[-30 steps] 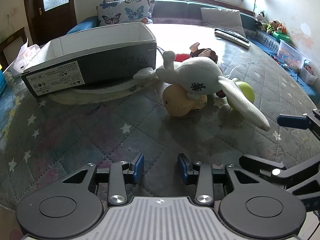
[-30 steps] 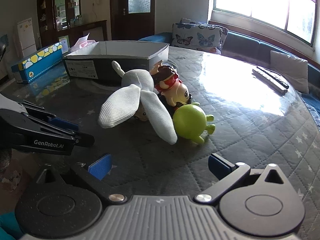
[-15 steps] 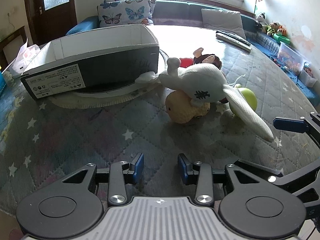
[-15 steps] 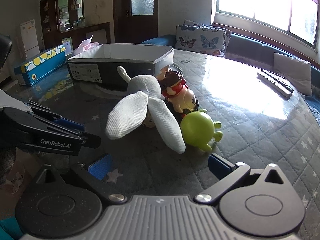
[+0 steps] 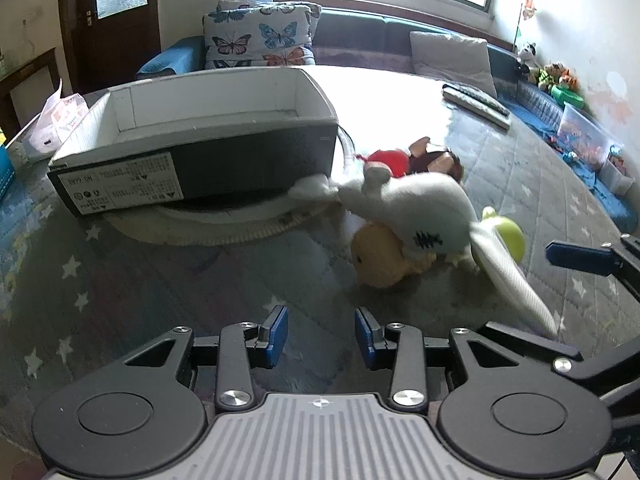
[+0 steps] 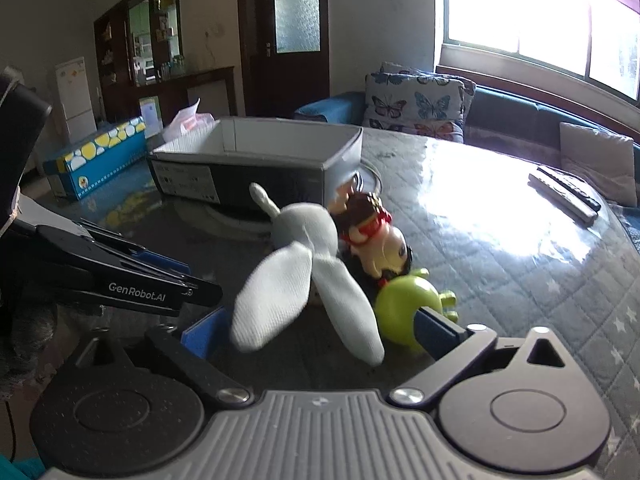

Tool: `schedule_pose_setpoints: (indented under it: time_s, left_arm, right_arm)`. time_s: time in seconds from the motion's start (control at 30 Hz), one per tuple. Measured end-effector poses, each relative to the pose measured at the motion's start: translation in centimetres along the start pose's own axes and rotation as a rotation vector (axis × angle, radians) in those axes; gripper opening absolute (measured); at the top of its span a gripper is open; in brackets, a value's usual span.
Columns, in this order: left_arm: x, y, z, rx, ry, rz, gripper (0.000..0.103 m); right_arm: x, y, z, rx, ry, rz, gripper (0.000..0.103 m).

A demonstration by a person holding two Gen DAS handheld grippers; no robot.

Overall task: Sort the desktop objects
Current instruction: 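Move both grippers forward onto the white rabbit plush, then close both grippers around the white rabbit plush's body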

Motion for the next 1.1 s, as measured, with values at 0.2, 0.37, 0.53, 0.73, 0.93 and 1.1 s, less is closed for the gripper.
schedule_pose_setpoints:
  time_s: [0.2, 0.37, 0.53, 0.73, 0.93, 1.1]
  left_arm:
    - [0.6, 1.6, 0.8, 0.023, -0.023, -0.034, 0.039]
    - [1.2, 2.8, 1.0, 0.032, -0.063, -0.063, 0.039]
    - [1.2, 3.5, 1.4, 0.039, -0.086, -0.075, 0.039]
    - [0.7, 4.1, 1.7, 0.058, -0.113, -0.069, 0.039]
    - [0.2, 3.9, 1.7, 0.062, -0.115, -0.050, 0.039]
    - [0.0, 3.3, 1.9, 0.066, -0.114, -0.036, 0.039]
  right_arm:
    - [-0.5, 2.5, -0.8, -0.003, 0.030, -0.021, 0.089]
    - [-2.7, 3.9, -1.4, -0.013, 0.059, -0.011, 0.076]
    - [-4.9, 4.8, -1.8, -0.033, 0.100, 0.008, 0.053]
    - [-6.7, 4.7, -1.6, -0.018, 0.146, 0.022, 0.038]
    - [-6.4, 3.7, -1.1, 0.056, 0.170, 0.037, 0.038]
    - [-6.4, 2.9, -1.4, 0.053, 0.168, 0.042, 0.041]
Point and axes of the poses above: each gripper's, at about its wrist camera, not at the fingertips, and x roughly against the way its jaws point, z to its left, y to its top, the point moved 6 cm from there along -x, roughly the way its jaws point, and after that the axes turned 4 degrees about z, right-handed, at the moved point
